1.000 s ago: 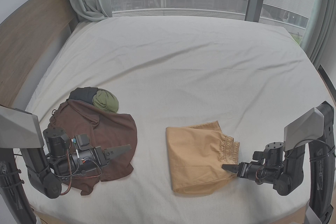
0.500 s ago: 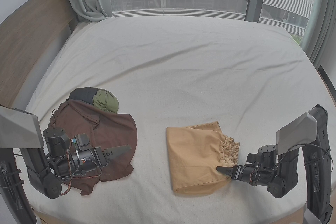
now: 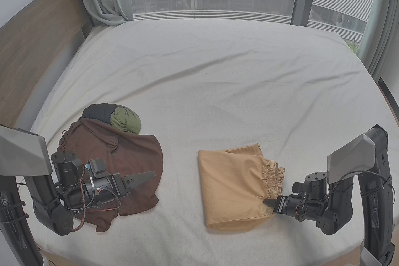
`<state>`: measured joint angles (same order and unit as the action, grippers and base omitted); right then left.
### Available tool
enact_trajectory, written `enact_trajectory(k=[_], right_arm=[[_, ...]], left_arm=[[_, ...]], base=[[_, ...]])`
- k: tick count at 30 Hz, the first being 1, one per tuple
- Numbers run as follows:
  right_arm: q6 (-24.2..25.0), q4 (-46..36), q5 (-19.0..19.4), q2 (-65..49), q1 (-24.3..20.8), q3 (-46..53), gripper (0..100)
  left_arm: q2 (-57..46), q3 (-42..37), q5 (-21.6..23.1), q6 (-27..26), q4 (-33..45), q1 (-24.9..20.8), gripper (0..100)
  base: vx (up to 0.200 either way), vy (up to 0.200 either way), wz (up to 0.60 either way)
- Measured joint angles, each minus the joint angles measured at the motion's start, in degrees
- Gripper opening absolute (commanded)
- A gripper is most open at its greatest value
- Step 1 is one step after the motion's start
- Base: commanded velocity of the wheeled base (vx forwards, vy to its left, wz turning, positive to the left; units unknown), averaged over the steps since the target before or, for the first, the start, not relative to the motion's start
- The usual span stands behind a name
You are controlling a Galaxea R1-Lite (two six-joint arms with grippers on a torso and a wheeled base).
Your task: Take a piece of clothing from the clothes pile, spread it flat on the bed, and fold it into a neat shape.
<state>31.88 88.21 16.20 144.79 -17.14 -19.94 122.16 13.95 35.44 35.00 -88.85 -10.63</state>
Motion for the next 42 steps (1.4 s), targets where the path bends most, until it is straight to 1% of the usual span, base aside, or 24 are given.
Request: enact_trajectory(k=[17,27,36,42], right_arm=[[0.77,0.09,0.73,-1.23,0.11,-0.32,0],[3.07,0.17,3.99,-10.39,-1.33,1.12,0],[3.73,0.04,4.53,-19.74,-4.61,-0.52,0],[3.78,-0.35,4.55,-23.21,-6.12,-3.18,0]], left_arm=[[-0.09,0.63,-0.18,0.74,0.0,0.0,100],[-0.26,0.94,-0.24,1.02,0.02,0.13,100],[-0.33,1.04,-0.29,1.32,0.02,0.09,100],[-0.41,1.04,-0.29,1.54,0.0,0.09,100]], base=[[0.0,0.0,0.0],[0.0,0.0,0.0],[0.0,0.0,0.0],[0.0,0.0,0.0]])
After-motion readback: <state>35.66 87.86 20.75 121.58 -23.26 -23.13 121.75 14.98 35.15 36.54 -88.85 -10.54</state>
